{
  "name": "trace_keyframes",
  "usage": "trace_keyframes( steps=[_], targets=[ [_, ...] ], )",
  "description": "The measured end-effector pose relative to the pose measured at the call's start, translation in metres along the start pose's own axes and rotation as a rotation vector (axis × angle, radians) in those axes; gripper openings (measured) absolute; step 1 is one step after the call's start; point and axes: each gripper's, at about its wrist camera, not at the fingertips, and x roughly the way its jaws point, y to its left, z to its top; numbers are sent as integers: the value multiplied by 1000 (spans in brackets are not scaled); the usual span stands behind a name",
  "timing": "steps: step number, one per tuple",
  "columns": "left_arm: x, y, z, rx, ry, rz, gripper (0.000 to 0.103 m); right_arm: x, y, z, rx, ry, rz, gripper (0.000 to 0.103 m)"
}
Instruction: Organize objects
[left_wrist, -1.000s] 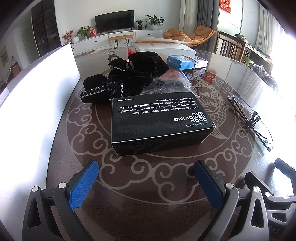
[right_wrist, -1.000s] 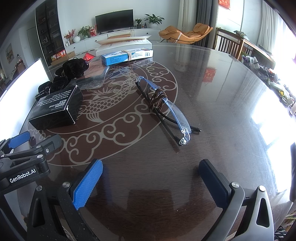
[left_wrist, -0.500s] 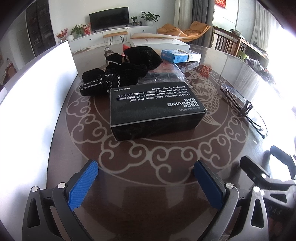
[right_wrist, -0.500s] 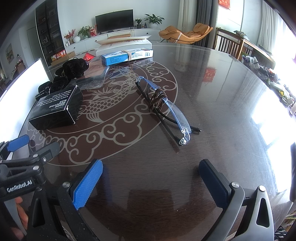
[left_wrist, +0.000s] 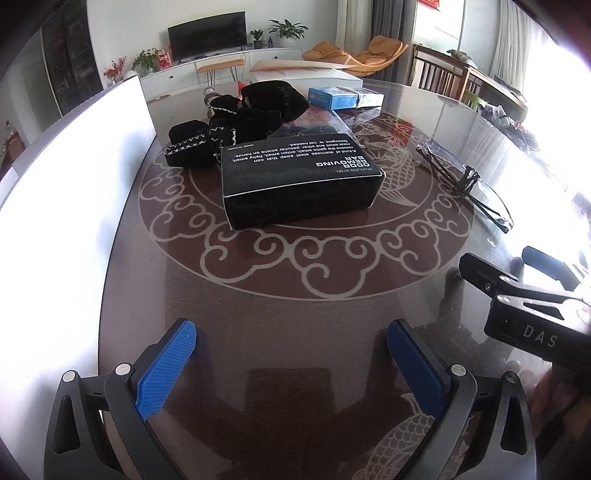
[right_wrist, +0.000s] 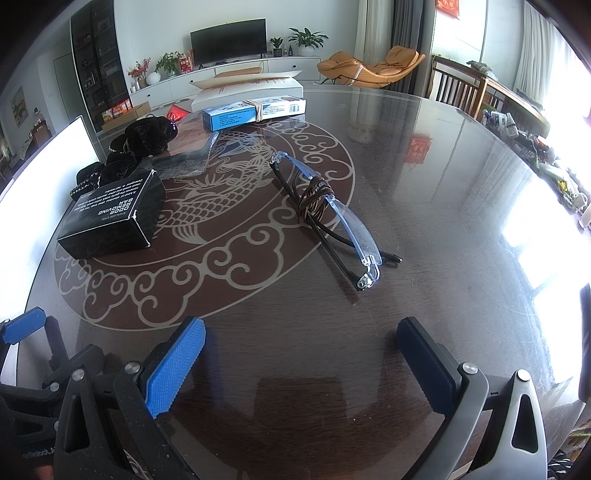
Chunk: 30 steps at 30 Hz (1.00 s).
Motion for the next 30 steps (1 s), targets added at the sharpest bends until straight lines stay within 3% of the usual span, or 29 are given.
trace_keyframes(
  steps=[5, 7, 9, 13, 19, 23, 30],
  targets=[
    [-1, 5, 9, -6, 71, -46, 103, 0, 0, 0, 0, 0, 0, 103],
    [-9, 11, 22, -54, 34, -97, 103, 1, 0, 0, 0, 0, 0, 103],
    [-20, 14, 44, -88, -27, -101, 103, 0, 0, 0, 0, 0, 0, 103],
    [-21, 9, 98, -130, -102, 6, 103, 0, 0, 0, 0, 0, 0, 103],
    [32, -18, 151, -102, -11, 166, 103, 1, 0, 0, 0, 0, 1, 103],
    [53, -39, 153, -1, 29, 246, 103, 1, 0, 0, 0, 0, 1, 103],
    [63, -40, 128, 64, 70, 242, 103, -1, -1, 0, -1, 0, 3, 103]
  ],
)
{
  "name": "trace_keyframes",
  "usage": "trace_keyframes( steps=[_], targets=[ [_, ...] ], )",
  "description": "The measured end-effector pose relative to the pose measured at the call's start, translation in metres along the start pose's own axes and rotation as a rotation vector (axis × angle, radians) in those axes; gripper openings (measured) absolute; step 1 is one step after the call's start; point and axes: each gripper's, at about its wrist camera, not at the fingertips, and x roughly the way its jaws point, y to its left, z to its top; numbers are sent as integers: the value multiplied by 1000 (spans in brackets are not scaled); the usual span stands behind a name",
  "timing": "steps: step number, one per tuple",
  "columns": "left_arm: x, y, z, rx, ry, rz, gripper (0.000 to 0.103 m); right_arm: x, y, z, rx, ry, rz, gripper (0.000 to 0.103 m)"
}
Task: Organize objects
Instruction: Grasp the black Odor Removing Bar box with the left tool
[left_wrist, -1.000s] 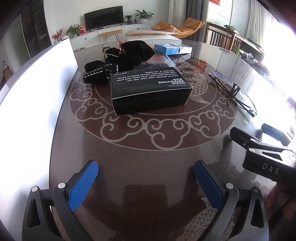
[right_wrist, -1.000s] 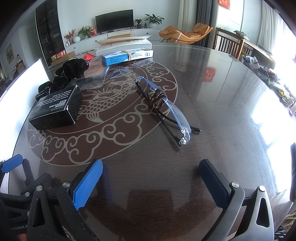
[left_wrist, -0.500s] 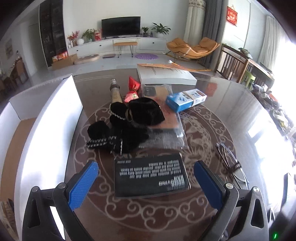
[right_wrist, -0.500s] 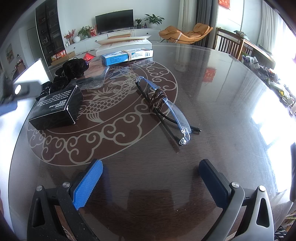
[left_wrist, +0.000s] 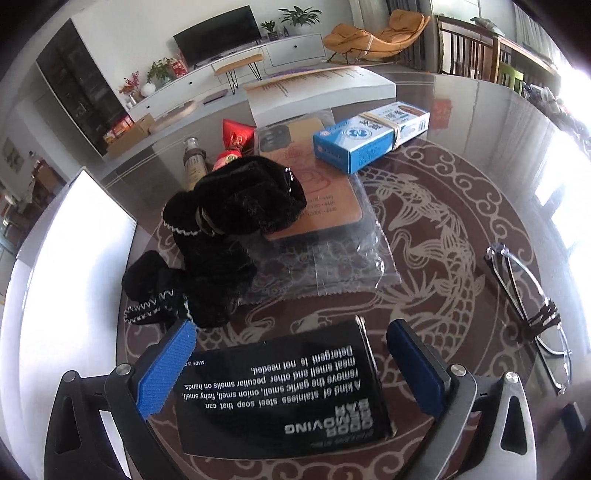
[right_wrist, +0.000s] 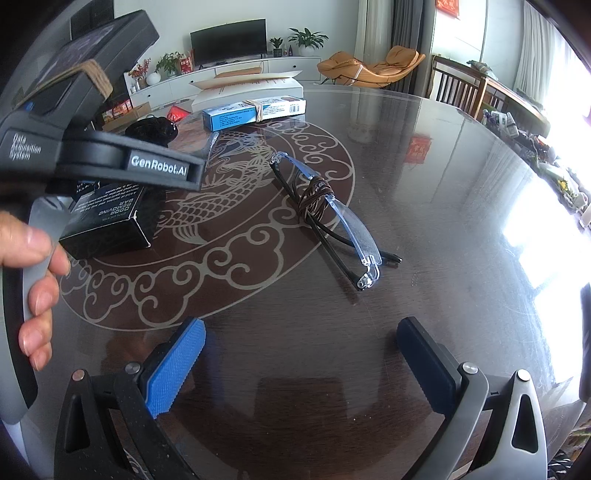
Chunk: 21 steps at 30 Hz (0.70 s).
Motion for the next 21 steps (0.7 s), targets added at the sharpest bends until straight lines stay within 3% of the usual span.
trace_keyframes(
  steps=[14, 21],
  targets=[
    [-22, 16, -46, 87, 15, -67, 103, 0, 0, 0, -1, 0, 0, 103],
    [-34, 28, -48, 74, 64, -215, 103, 0, 0, 0, -1, 0, 1, 103]
  ],
)
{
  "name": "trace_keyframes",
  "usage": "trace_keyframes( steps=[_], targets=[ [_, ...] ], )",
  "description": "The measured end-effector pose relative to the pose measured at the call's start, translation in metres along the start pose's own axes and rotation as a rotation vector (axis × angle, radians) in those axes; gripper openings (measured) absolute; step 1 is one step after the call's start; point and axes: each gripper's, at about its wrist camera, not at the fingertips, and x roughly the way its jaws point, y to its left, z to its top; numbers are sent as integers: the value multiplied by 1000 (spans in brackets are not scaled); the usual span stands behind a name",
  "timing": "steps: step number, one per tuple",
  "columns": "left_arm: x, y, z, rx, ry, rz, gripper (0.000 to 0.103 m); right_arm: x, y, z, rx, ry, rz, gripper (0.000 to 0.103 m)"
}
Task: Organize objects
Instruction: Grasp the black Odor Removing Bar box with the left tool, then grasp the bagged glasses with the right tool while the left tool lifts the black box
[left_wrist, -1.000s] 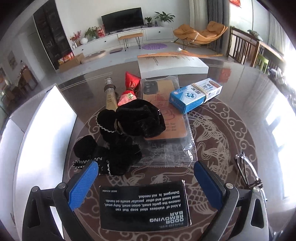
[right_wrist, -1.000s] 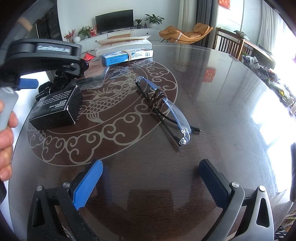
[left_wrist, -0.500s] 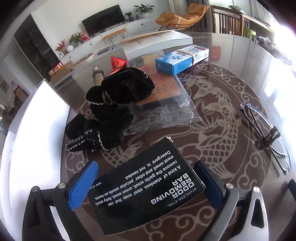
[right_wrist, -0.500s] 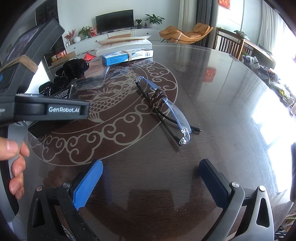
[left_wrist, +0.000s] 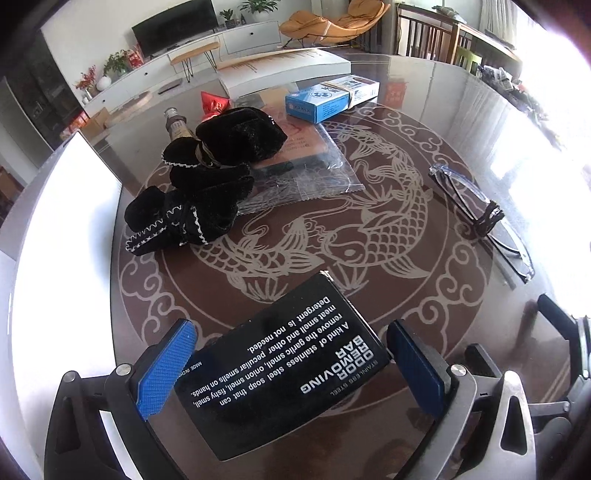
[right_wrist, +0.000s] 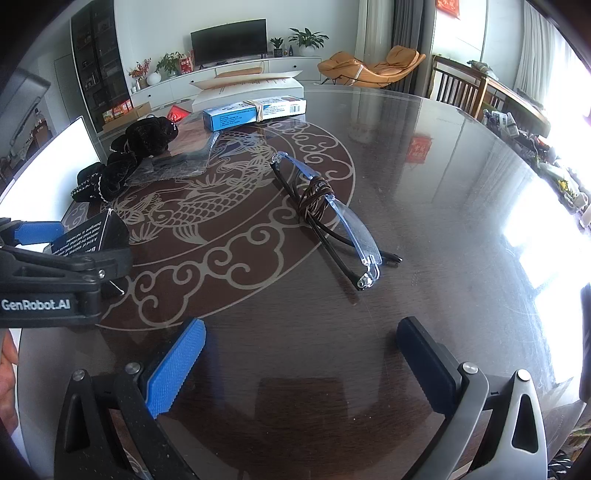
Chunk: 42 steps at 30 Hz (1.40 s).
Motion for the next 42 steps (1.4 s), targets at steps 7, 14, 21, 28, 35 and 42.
trace_keyframes(
  steps=[7, 14, 21, 28, 35, 42],
  targets=[
    [-18, 16, 17, 56, -7, -122, 103, 0, 0, 1, 0, 0, 0, 103],
    [-33, -11, 6, 520, -5, -26, 103, 0, 0, 0, 0, 0, 0, 103],
    [2, -29, -2, 657, 75, 17, 103, 0, 1, 0, 0, 0, 0, 103],
    [8, -5, 1, 420, 85, -108, 60, -18, -26, -3, -8, 40, 197, 102],
    [1, 15, -8, 231, 23, -131, 58, -3, -56, 79, 51, 72, 227, 103],
    [-38, 17, -32, 109, -70, -173, 58, 54, 2, 106, -164, 264, 145, 24]
  ],
)
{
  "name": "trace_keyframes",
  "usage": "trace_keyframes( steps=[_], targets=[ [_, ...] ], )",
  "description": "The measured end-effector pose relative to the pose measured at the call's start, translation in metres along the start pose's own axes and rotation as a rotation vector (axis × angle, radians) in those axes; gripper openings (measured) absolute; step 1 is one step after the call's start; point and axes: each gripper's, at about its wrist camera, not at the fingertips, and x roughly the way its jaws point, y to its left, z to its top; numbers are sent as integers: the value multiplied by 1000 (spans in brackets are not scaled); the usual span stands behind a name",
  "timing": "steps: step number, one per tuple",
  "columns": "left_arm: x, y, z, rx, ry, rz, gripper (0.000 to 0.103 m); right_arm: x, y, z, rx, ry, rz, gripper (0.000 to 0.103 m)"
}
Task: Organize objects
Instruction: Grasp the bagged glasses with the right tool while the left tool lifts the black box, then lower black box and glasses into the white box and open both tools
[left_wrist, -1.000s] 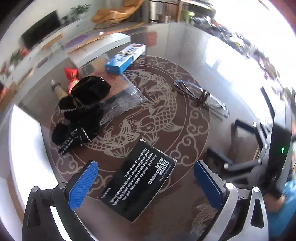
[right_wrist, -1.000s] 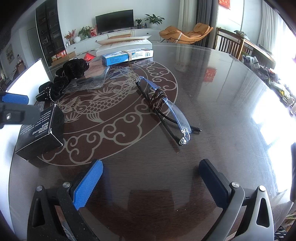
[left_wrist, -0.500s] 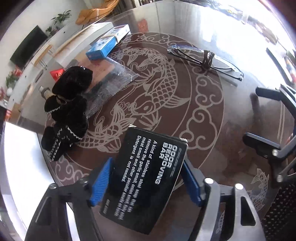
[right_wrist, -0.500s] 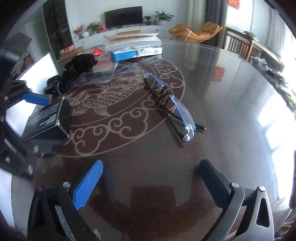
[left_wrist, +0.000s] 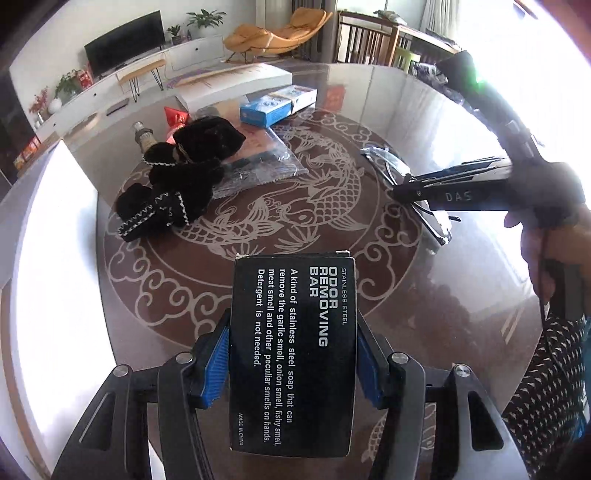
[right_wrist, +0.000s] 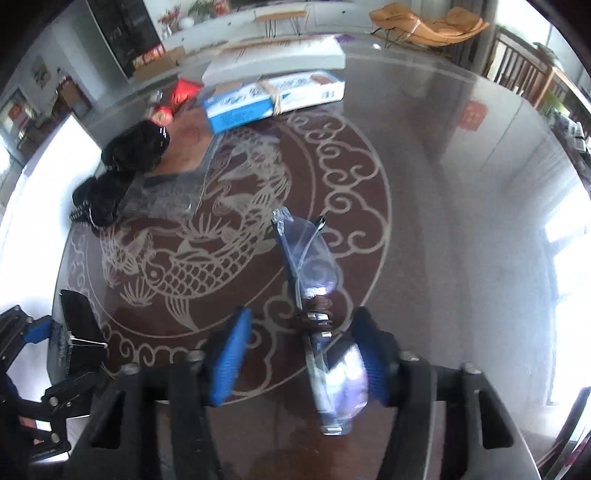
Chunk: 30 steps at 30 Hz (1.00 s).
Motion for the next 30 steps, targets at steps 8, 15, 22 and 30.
trace_keyframes(
  steps=[8, 15, 22, 30],
  targets=[
    [-95, 8, -39, -78, -238, -75, 58, -67, 11, -36, 34, -137, 132, 16],
    [-173, 44, -69, -185, -378, -74, 58, -124, 41, -45, 38, -205, 298, 16],
    [-213, 124, -106, -321, -398, 80, 58, -151, 133, -31, -47, -196, 544, 16],
    [-199, 192, -160, -417, -239, 322, 59, -137, 281, -25, -176, -80, 747, 16]
  ],
)
